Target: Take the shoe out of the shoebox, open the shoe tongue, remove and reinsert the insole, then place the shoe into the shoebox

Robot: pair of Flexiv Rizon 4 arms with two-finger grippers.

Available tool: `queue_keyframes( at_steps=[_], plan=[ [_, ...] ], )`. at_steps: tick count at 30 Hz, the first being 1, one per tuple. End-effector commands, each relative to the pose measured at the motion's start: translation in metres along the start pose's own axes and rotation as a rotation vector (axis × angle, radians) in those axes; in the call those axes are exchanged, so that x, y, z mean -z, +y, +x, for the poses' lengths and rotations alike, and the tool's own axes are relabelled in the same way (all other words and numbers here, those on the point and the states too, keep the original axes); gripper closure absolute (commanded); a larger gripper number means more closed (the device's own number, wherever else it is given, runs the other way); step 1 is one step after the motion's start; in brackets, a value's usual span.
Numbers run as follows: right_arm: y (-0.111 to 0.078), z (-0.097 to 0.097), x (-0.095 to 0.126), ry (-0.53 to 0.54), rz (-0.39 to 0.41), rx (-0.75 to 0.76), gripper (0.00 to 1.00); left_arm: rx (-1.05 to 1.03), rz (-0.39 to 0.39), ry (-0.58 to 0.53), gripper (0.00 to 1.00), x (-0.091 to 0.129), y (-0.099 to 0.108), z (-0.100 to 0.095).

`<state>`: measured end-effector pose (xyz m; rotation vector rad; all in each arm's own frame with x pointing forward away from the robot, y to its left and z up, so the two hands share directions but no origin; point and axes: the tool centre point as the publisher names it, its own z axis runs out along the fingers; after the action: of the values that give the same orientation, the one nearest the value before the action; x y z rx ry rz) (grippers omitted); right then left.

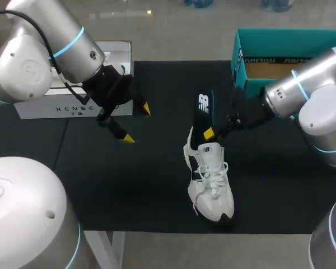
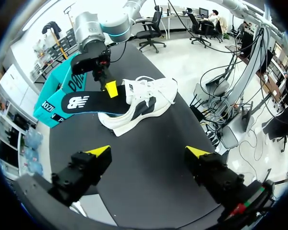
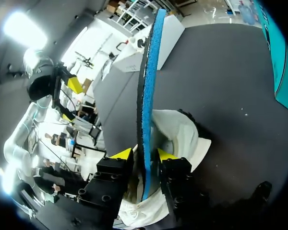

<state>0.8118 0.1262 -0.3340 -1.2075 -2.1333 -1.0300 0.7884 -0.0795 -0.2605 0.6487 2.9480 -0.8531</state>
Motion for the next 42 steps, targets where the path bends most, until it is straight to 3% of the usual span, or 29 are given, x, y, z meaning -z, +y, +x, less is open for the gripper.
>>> queue_keyframes(
  at_steps=[1, 7, 11, 12, 13, 19, 33, 39, 40, 41, 42],
  plan=[
    [0.005, 0.002, 0.005, 0.004, 0.009, 0.009, 0.35, 0.0, -0.004, 0.001, 0.0, 0.0, 0.0, -0.001],
    [0.015, -0.003, 0.011, -0.007, 0.027, 0.027, 0.44, 0.0, -0.004, 0.001, 0.0, 0.0, 0.0, -0.001],
    [0.02, -0.003, 0.012, -0.012, 0.034, 0.039, 0.61, 0.0, -0.004, 0.001, 0.0, 0.0, 0.0, -0.001],
    [0.021, -0.003, 0.012, -0.013, 0.032, 0.041, 0.85, 0.0, -0.004, 0.001, 0.0, 0.0, 0.0, -0.001],
    [0.021, -0.004, 0.012, -0.015, 0.031, 0.043, 1.0, 0.0, -0.004, 0.001, 0.0, 0.0, 0.0, -0.001],
    [0.017, -0.002, 0.012, -0.019, 0.025, 0.042, 1.0, 0.0, -0.004, 0.001, 0.0, 0.0, 0.0, -0.001],
    [-0.025, 0.004, -0.014, 0.011, 0.038, -0.035, 1.0, 0.0, -0.004, 0.001, 0.0, 0.0, 0.0, -0.001],
    [-0.029, 0.002, -0.017, 0.013, 0.037, -0.06, 1.0, 0.0, -0.004, 0.001, 0.0, 0.0, 0.0, -0.001],
    [-0.027, 0.002, -0.015, 0.011, 0.034, -0.06, 0.97, 0.0, -0.004, 0.001, 0.0, 0.0, 0.0, -0.001],
    [-0.025, 0.002, -0.013, 0.005, 0.033, -0.055, 0.8, 0.0, -0.004, 0.001, 0.0, 0.0, 0.0, -0.001],
    [-0.022, 0.002, -0.01, 0.001, 0.03, -0.05, 0.71, 0.0, -0.004, 0.001, 0.0, 0.0, 0.0, -0.001]
  ],
)
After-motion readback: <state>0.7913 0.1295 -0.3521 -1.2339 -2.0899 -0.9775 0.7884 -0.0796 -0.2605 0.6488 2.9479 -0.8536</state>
